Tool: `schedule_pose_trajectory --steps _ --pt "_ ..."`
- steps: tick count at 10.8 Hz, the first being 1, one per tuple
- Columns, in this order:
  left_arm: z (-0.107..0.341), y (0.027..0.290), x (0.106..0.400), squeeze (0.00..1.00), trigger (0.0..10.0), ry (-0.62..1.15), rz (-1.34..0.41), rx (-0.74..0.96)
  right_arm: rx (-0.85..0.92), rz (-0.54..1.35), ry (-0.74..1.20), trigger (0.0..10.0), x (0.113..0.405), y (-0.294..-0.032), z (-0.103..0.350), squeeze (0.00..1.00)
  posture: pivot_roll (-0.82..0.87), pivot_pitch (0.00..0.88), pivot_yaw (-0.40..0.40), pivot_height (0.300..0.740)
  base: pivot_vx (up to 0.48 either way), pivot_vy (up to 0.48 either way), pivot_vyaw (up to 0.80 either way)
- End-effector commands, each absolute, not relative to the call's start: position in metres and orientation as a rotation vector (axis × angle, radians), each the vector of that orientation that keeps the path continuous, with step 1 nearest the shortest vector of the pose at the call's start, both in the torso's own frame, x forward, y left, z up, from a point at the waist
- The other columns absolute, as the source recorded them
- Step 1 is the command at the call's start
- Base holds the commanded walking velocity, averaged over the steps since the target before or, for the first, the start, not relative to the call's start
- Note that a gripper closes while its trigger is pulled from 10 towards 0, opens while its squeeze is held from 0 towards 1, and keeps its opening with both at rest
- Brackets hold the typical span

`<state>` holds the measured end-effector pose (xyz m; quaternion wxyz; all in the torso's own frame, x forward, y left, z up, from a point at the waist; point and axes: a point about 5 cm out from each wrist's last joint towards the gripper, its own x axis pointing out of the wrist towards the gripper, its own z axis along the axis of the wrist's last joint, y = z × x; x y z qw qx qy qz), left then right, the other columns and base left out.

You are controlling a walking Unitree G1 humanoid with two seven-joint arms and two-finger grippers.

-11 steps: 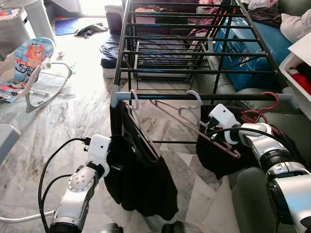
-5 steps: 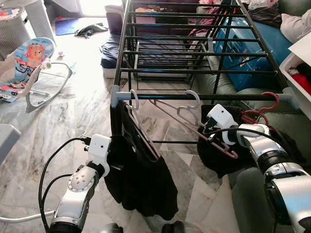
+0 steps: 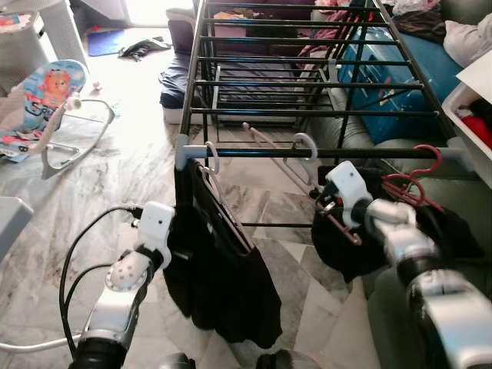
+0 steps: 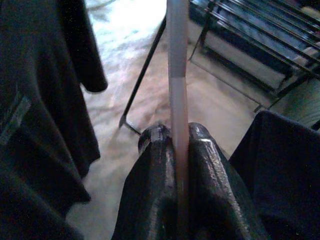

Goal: Hang hanger

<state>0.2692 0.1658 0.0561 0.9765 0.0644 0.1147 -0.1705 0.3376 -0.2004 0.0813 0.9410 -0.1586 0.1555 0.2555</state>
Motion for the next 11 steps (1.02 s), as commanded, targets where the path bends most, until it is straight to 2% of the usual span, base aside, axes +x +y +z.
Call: schedule_pose_trajectory --steps 1,2,3,4,5,6,7,11 --pt "0.058 0.168 0.270 0.00 10.0 0.221 -0.349 0.140 -0.297 0.473 0.241 0.0 0.341 -0.202 0.096 0.00 -0.07 0.000 -0.015 0.740 0.000 0.000 0.00" --pt "0.056 0.163 0.268 0.00 10.0 0.221 -0.359 0.119 -0.269 0.404 0.179 1.6 0.312 -0.199 0.084 0.00 -0.07 0.000 -0.017 0.740 0.000 0.000 0.00" --pt "0.055 0.162 0.268 0.00 10.0 0.221 -0.361 0.113 -0.268 0.399 0.173 1.6 0.308 -0.198 0.083 0.00 -0.07 0.000 -0.017 0.740 0.000 0.000 0.00" --pt "0.054 0.160 0.264 0.00 10.0 0.223 -0.366 0.105 -0.236 0.354 0.187 8.5 0.296 -0.196 0.073 0.00 -0.08 0.000 -0.014 0.740 0.000 0.000 0.00" --pt "0.050 0.155 0.256 0.00 10.0 0.224 -0.376 0.104 -0.182 0.214 0.195 10.0 0.267 -0.190 0.060 0.00 -0.08 0.000 -0.018 0.740 0.000 0.000 0.00" --pt "0.051 0.155 0.253 0.00 10.0 0.220 -0.369 0.104 -0.131 0.146 0.214 10.0 0.251 -0.183 0.055 0.00 -0.09 0.000 -0.029 0.740 0.000 0.000 0.00" --pt "0.053 0.155 0.252 0.00 10.0 0.210 -0.370 0.112 -0.157 0.107 0.172 10.0 0.244 -0.181 0.063 0.00 -0.09 0.000 -0.040 0.740 0.000 0.000 0.00" --pt "0.059 0.154 0.256 0.00 10.0 0.189 -0.361 0.128 -0.105 -0.049 0.153 10.0 0.237 -0.195 0.071 0.00 -0.09 0.000 -0.042 0.740 0.000 0.000 0.00"
